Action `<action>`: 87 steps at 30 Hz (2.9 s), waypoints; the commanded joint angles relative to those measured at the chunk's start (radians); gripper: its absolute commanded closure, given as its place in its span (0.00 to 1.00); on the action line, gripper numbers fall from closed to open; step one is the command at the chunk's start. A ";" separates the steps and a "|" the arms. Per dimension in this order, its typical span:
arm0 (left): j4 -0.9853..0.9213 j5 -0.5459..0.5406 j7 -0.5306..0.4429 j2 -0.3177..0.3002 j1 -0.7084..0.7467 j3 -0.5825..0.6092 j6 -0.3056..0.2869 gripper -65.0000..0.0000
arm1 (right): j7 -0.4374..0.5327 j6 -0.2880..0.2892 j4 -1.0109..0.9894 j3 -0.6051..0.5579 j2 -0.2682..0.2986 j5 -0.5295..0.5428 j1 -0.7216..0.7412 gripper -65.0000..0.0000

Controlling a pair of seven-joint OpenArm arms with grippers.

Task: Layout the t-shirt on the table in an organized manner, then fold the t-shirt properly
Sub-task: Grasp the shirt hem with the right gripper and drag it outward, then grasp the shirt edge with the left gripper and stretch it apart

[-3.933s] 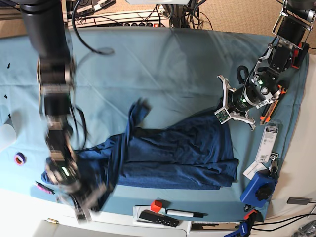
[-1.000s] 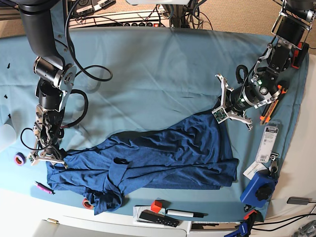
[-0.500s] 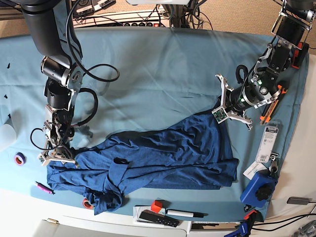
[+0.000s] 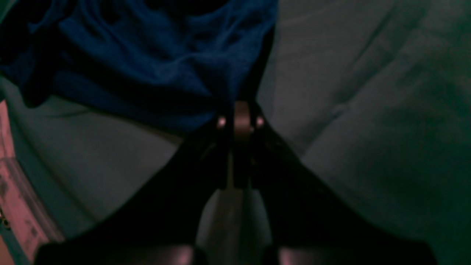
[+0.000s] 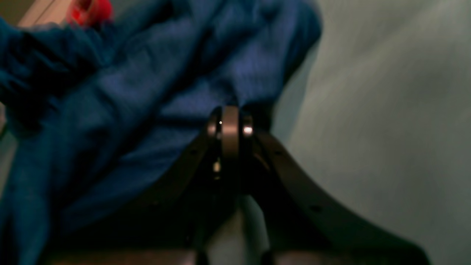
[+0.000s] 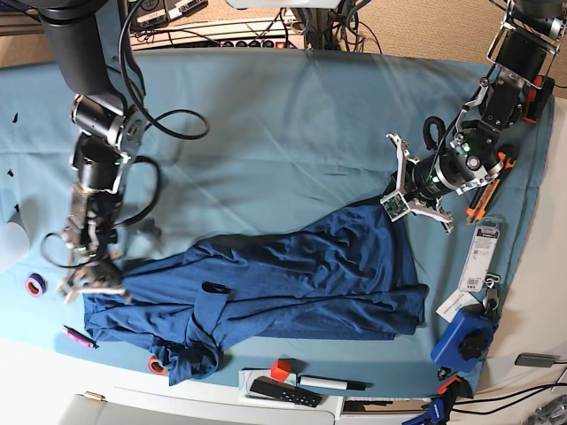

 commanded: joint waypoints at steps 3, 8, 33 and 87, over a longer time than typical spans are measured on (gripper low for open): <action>0.016 -0.008 -0.019 -0.011 -0.019 -0.008 0.008 1.00 | -0.051 0.027 0.158 0.001 0.028 0.006 -0.007 1.00; 0.016 -0.008 -0.019 -0.011 -0.019 -0.008 0.014 1.00 | -0.161 0.080 0.378 0.001 0.061 0.013 -0.109 1.00; 0.204 0.146 0.063 -0.098 -0.018 -0.008 0.175 1.00 | -0.378 0.320 0.495 0.002 0.117 0.362 -0.364 1.00; 0.416 0.203 0.318 -0.197 0.307 -0.009 0.167 1.00 | -0.872 0.444 1.043 0.399 0.213 0.583 -0.763 1.00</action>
